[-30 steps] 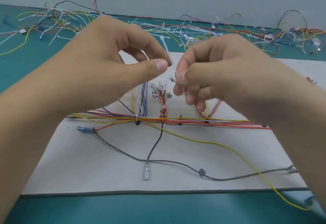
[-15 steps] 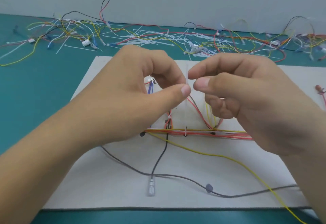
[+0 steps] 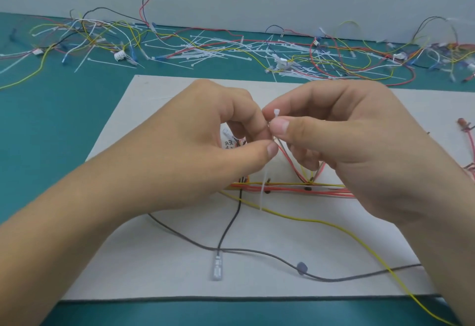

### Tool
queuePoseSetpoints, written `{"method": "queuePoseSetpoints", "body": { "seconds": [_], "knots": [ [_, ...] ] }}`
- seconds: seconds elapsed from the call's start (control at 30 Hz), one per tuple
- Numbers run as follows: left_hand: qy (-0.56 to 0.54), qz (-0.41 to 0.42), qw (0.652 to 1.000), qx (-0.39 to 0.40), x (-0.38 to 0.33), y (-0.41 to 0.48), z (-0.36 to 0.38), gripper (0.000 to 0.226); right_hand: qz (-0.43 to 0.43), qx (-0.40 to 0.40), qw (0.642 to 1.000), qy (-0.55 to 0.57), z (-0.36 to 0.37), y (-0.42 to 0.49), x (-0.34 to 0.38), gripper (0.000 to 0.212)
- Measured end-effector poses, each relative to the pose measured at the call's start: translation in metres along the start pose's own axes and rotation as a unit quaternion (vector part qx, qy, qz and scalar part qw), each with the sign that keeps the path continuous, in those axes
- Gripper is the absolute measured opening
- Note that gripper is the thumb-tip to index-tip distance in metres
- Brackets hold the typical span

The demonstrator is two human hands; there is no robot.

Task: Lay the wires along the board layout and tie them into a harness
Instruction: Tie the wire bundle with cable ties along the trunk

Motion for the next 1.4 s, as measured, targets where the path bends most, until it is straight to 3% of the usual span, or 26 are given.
{"method": "queuePoseSetpoints", "body": {
  "seconds": [1.4],
  "knots": [
    [0.010,-0.005,1.000,0.018,0.0040,0.0013,0.0007,0.011,0.020,-0.012,1.000,-0.014,-0.0002,-0.0017,-0.0021,0.008]
  ]
}}
Point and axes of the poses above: each hand's wrist, its own y-axis towards the middle knuckle, its own z-axis out of the palm, x = y × z, the point moved 10 cm from there along y, towards the middle knuckle, and after that the axes turned 15 degrees about -y, right-handed, at the moved point
